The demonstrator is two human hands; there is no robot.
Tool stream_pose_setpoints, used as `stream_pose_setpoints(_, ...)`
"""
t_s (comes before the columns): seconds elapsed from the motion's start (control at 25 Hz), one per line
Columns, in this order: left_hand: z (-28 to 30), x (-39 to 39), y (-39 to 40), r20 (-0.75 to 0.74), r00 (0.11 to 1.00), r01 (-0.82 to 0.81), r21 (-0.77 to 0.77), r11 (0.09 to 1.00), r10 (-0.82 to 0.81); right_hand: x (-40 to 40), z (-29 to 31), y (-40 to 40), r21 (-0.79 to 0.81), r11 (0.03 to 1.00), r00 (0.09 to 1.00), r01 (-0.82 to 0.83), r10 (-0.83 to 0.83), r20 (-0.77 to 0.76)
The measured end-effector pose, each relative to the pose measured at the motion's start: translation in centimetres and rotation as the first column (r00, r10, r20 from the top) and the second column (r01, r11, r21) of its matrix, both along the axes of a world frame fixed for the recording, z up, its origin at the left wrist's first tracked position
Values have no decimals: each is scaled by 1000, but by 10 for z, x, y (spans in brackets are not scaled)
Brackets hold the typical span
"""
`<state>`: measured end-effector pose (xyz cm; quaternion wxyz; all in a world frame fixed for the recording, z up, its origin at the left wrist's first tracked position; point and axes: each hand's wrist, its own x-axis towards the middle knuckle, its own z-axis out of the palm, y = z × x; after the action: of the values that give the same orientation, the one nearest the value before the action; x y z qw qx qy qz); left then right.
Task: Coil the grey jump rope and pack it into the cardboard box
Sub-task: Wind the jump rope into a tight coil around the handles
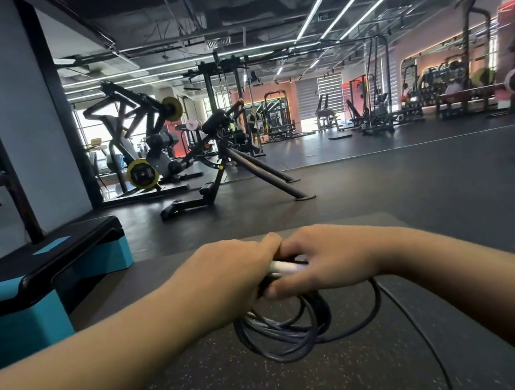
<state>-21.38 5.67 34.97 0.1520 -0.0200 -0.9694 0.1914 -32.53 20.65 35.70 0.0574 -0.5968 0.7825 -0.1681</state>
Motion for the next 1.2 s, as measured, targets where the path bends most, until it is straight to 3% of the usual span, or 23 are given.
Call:
stream_pose_setpoints(0.16, 4, 19, -21, 106, 994, -13, -162, 987, 30, -20, 16, 23, 29, 994, 973, 103, -107, 205)
stream_pose_setpoints(0.32, 6, 35, -44, 69, 980, -174, -163, 971, 187, -46, 25, 45, 12, 972, 965, 234, -234, 118)
stream_pose_setpoints(0.4, 10, 46, -61, 69, 942, -326, -52, 944, 329, -58, 27, 55, -79, 949, 945, 304, -291, 150)
stream_pose_setpoints(0.52, 8, 50, -78, 37, 929, -351, 394, 849, 367, -68, 22, 57, -262, 908, 922, 327, -246, 298)
stream_pose_setpoints(0.6, 2, 43, -73, -77, 940, -206, 649, 732, 333, -67, 18, 45, -378, 875, 908, 304, -146, 393)
stream_pose_setpoints(0.68, -4, 32, -57, -176, 922, -66, 808, 585, 346, -65, 17, 34, -441, 842, 875, 312, -73, 479)
stream_pose_setpoints(0.72, -6, 27, -49, -208, 903, 13, 888, 460, 376, -64, 17, 29, -454, 834, 853, 312, -35, 521)
stream_pose_setpoints(0.8, -5, 17, -29, -230, 873, 213, 973, 90, 430, -60, 11, 20, -495, 819, 816, 289, 60, 576)
stream_pose_setpoints(0.88, 2, 7, -10, -229, 859, 374, 891, -256, 457, -51, 4, 12, -546, 786, 805, 290, 109, 583)
stream_pose_setpoints(0.96, 10, -6, 8, -205, 841, 467, 744, -479, 501, -36, -8, -3, -567, 761, 757, 317, 158, 635)
stream_pose_setpoints(1.04, 15, -22, 25, -157, 835, 492, 642, -588, 528, -15, -24, -23, -562, 761, 578, 325, 311, 754)
stream_pose_setpoints(1.12, 17, -36, 35, -110, 830, 484, 630, -608, 547, 5, -34, -38, -608, 729, 403, 315, 477, 781)
stream_pose_setpoints(1.2, 20, -43, 39, -51, 802, 481, 646, -593, 595, 14, -42, -45, -659, 674, 373, 335, 547, 749)
